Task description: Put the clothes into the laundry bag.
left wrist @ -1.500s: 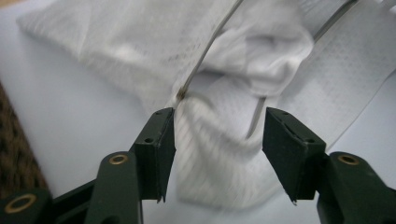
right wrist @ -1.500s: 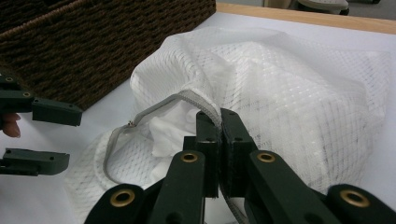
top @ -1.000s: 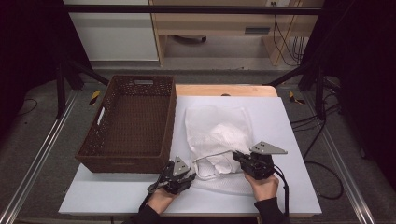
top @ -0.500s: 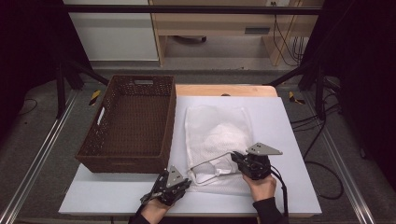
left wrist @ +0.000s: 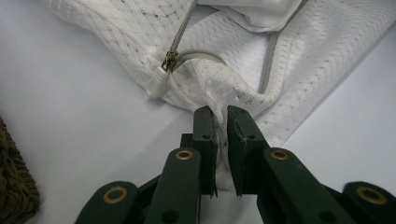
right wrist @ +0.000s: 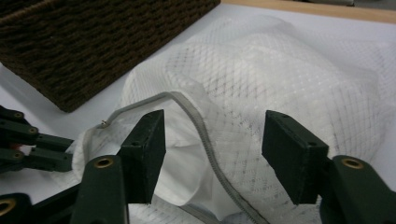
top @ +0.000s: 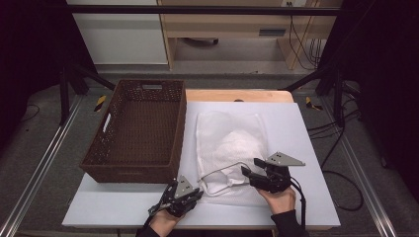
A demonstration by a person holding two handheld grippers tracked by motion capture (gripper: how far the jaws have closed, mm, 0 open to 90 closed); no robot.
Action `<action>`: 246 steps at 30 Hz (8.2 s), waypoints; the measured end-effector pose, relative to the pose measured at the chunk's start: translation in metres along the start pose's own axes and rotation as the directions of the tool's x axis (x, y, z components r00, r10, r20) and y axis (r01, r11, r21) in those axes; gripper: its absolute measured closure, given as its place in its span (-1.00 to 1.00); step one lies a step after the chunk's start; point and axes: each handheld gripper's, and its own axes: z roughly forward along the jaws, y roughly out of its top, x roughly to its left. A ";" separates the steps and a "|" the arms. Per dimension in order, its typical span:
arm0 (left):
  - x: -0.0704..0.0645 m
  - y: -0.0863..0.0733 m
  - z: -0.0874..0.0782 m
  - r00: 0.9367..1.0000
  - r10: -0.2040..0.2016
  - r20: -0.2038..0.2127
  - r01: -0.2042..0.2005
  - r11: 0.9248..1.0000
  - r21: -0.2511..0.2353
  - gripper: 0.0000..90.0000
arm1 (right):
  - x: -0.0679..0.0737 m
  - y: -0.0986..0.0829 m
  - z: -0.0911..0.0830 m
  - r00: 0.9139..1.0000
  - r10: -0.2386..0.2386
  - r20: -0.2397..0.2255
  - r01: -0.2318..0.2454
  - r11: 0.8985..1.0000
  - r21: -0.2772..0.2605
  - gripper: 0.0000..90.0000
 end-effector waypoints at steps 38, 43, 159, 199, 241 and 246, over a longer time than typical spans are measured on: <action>0.001 0.001 0.000 1.000 -0.008 0.001 0.008 1.000 0.004 0.91 | 0.017 -0.029 0.054 0.989 -0.065 0.131 0.032 0.969 0.245 0.81; 0.002 0.001 0.000 1.000 -0.002 0.005 0.002 1.000 0.008 0.93 | 0.009 -0.023 0.058 0.975 -0.082 0.206 0.037 0.977 0.211 0.91; 0.006 0.000 -0.009 0.998 -0.049 -0.044 0.049 0.999 -0.006 0.92 | 0.023 -0.028 0.065 0.979 -0.127 0.161 0.095 0.977 0.191 0.77; 0.007 -0.001 -0.010 0.995 -0.053 -0.084 0.054 0.998 0.011 0.90 | 0.017 -0.046 0.004 0.994 -0.098 0.041 0.085 0.965 0.248 0.98; 0.026 0.030 0.017 0.964 -0.042 -0.263 0.062 0.996 0.066 0.96 | -0.048 -0.058 -0.030 0.981 0.080 0.177 -0.119 0.966 0.228 0.92; 0.023 0.027 0.020 0.957 -0.011 -0.291 0.033 0.997 0.072 0.93 | -0.047 -0.062 -0.030 0.982 0.066 0.177 -0.108 0.964 0.242 0.87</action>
